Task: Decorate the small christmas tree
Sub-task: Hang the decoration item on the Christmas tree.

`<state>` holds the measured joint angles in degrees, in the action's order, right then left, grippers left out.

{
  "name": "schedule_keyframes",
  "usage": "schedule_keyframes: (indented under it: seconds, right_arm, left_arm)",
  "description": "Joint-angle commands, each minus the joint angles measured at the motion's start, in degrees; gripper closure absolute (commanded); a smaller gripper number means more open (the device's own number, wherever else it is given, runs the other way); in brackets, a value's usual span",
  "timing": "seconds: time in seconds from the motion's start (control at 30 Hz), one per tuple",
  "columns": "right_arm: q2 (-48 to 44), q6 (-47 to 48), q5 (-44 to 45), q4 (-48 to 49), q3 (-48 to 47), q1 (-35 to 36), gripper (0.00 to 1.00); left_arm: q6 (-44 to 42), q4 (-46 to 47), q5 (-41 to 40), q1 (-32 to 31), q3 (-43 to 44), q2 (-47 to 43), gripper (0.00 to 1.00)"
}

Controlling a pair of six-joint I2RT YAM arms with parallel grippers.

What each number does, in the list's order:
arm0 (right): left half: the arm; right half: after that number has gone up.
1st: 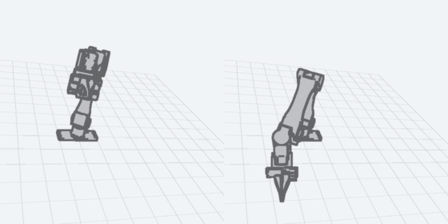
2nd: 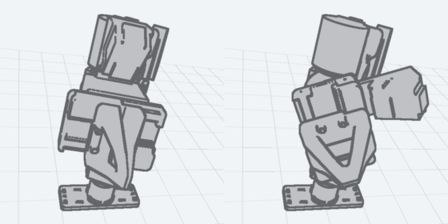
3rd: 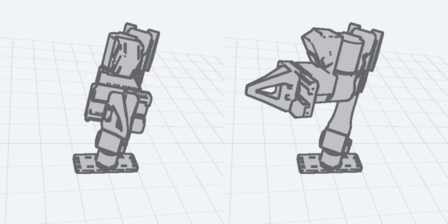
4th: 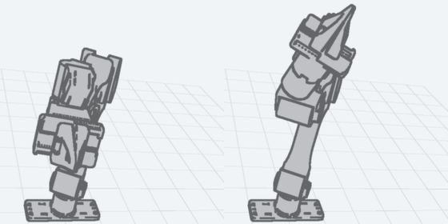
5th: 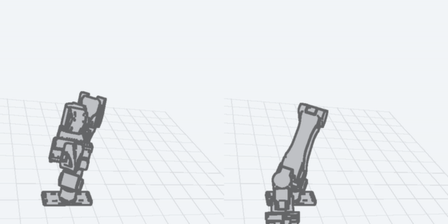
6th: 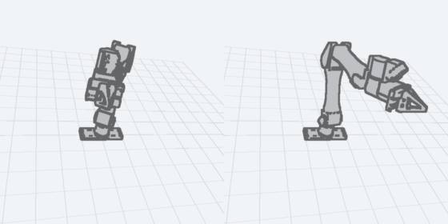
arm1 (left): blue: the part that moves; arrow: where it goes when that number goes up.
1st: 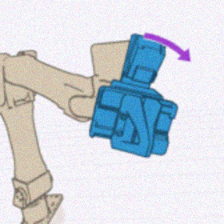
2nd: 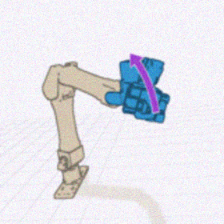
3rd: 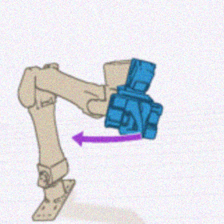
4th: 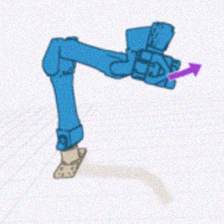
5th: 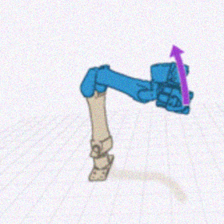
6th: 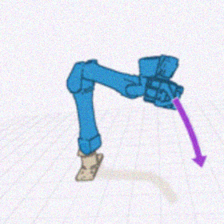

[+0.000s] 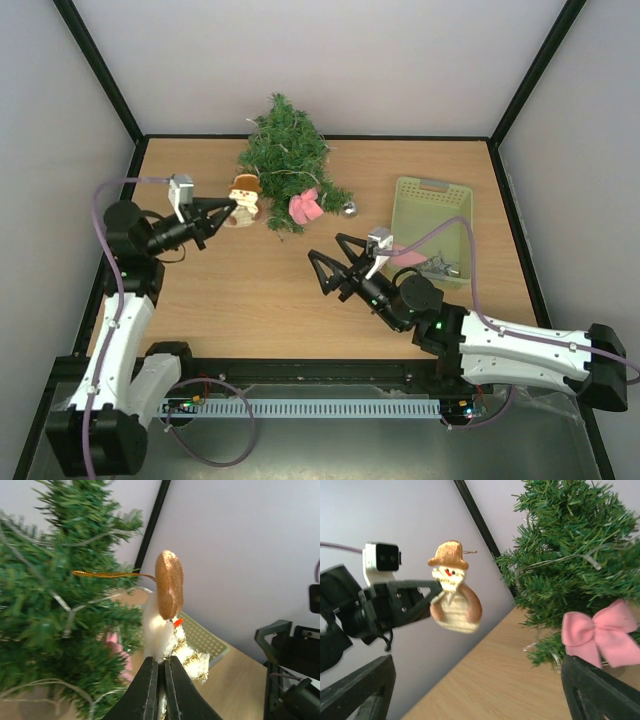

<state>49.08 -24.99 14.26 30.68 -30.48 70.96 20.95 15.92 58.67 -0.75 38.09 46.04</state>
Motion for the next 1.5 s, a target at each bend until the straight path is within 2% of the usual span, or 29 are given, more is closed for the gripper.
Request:
schedule_keyframes:
  seconds: [0.0, 0.13, 0.43, 0.63, 1.07, 1.23, 1.37, 1.47]
  right_arm:
    - [-4.01, 0.96, 1.58, -7.30, -2.03, 0.41, 0.01]
    - [-6.96, 1.70, 2.03, -10.60, -2.43, 0.40, 0.02]
    - [-11.35, 3.77, 1.33, -14.74, -3.68, 0.38, 0.02]
    - [-12.42, 5.64, 1.43, -16.51, -3.66, 0.38, 0.02]
    - [-12.41, 7.68, 3.00, -16.58, -3.37, 0.40, 0.02]
    - [-11.61, 8.18, 3.58, -15.47, -3.45, 0.41, 0.02]
    - [-10.83, 8.16, 3.76, -14.48, -3.24, 0.41, 0.02]
    - [-10.48, 7.88, 3.76, -14.30, -3.22, 0.41, 0.02]
  left_arm:
    - [-5.51, -4.07, 10.65, 6.06, 5.37, 3.26, 0.98]
    - [-16.86, -17.46, 13.99, 9.23, 12.46, 7.85, 0.98]
    - [-29.59, -32.72, 22.11, 15.37, 22.27, 17.51, 0.97]
    - [-30.00, -34.03, 26.27, 17.98, 24.14, 22.60, 0.98]
    - [-30.89, -36.77, 31.81, 17.99, 29.15, 30.65, 0.97]
    - [-27.47, -34.89, 33.25, 16.73, 31.22, 31.24, 0.98]
    - [-21.81, -29.08, 32.96, 15.78, 30.83, 32.43, 0.97]
    - [-21.40, -29.17, 33.37, 15.56, 30.89, 34.48, 0.98]
